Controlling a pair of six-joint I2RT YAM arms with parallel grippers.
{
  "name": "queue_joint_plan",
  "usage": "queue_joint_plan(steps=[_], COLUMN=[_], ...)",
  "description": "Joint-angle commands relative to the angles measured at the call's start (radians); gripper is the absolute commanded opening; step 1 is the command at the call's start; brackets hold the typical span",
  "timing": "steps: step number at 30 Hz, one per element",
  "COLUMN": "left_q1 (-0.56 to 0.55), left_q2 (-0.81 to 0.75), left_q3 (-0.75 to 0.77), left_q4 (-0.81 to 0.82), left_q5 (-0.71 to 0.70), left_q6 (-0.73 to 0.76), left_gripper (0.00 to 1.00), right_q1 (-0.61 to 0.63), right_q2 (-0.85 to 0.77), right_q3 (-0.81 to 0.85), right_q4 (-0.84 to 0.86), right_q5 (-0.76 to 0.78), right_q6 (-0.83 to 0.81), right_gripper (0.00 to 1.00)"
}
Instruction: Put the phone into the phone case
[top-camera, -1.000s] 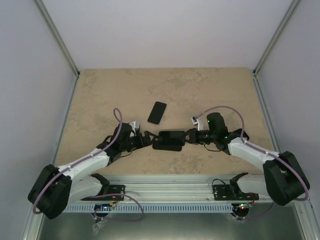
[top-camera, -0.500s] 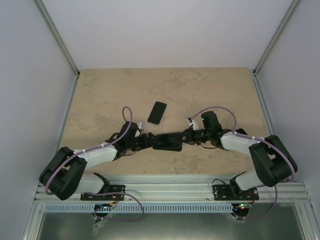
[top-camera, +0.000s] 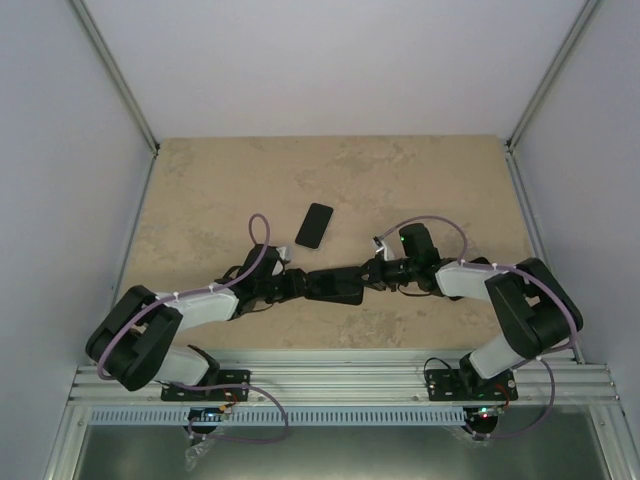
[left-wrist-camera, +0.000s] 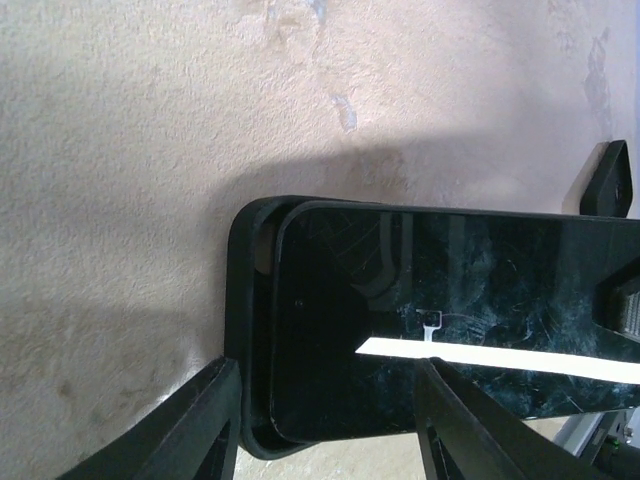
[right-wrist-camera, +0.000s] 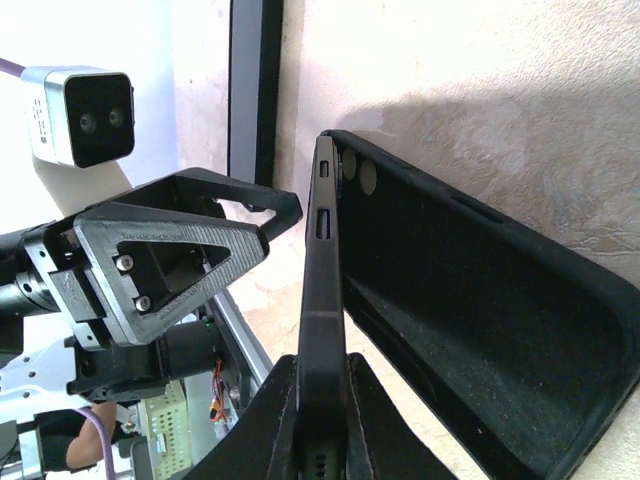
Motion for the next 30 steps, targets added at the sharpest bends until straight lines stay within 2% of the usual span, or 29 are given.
queue_joint_plan(steps=[1, 16, 21, 26, 30], left_q1=[-0.014, -0.078, -0.082, -0.082, -0.082], left_q2=[0.019, 0.041, 0.038, 0.020, 0.017], left_q3=[0.017, 0.013, 0.024, 0.024, 0.024], left_q4=[0.033, 0.044, 0.009, -0.021, -0.027], left_q5=[0.000, -0.027, -0.058, -0.085, -0.090], left_q6=[0.005, -0.023, -0.009, 0.004, 0.007], left_gripper=[0.48, 0.41, 0.41, 0.41, 0.40], right_q1=[-0.003, 0.058, 0.068, 0.068, 0.068], right_q2=[0.029, 0.123, 0.134, 0.103, 0.092], right_q3=[0.018, 0.009, 0.042, 0.083, 0.095], right_q4=[0.053, 0.165, 0.092, -0.062, -0.104], right_q5=[-0.051, -0.048, -0.032, 0.039, 0.069], right_q6=[0.030, 0.119, 0.060, -0.030, -0.053], right_gripper=[0.01, 0.01, 0.01, 0.13, 0.22])
